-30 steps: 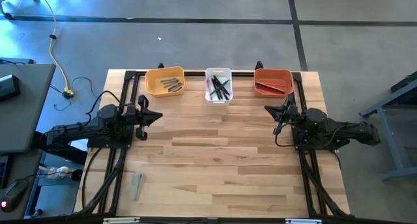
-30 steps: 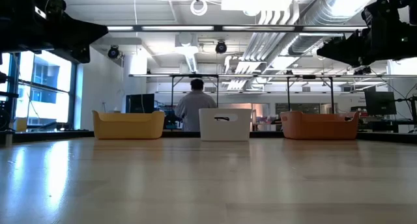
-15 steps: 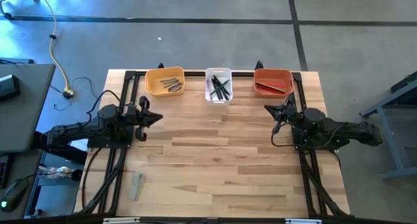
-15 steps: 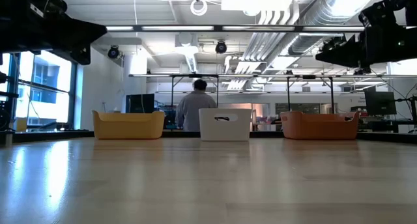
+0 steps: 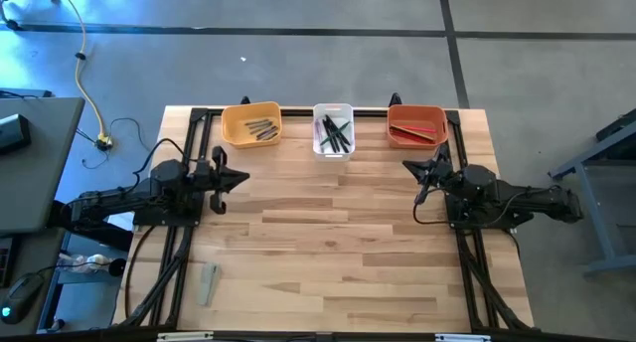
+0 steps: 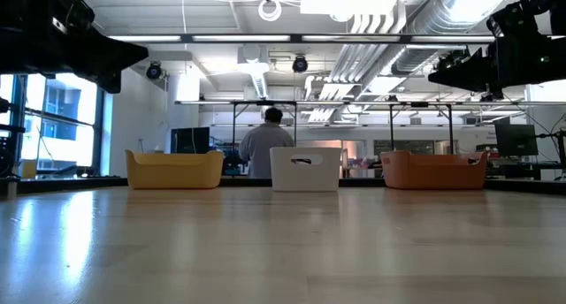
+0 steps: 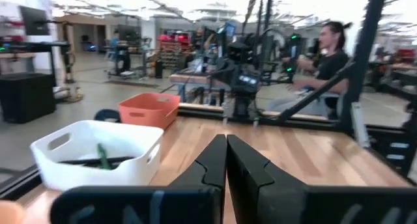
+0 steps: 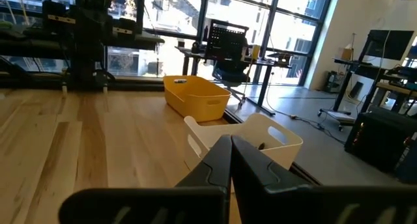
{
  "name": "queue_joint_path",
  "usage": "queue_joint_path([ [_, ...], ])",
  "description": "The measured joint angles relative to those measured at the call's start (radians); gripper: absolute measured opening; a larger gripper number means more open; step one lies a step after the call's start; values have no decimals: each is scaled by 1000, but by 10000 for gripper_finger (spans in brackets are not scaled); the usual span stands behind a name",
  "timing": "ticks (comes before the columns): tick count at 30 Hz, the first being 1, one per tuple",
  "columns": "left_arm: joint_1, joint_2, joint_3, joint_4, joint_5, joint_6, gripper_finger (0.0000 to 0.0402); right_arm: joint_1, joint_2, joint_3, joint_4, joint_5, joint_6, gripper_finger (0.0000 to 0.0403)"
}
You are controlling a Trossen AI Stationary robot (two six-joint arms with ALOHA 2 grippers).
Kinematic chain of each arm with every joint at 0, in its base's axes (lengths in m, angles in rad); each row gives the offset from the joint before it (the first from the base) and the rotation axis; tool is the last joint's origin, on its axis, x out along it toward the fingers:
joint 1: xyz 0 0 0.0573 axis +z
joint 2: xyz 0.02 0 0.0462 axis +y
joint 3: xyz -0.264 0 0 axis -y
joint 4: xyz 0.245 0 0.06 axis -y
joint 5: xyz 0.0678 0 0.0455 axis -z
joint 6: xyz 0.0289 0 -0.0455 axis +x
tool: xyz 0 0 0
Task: Sort crayons/erasers/pens/pencils in bins
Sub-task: Return to Home Position
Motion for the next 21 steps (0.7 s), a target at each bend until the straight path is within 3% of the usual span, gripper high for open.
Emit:
queue_joint_path([
  [9,2,12,0,-59,-27,71,0,0,0,0,0,-1,0,0],
  [15,2,11,0,-58,-28,-120,0,0,0,0,0,-1,0,0],
  [21,1,11,0,-58,-28,-157,0,0,0,0,0,-1,0,0],
])
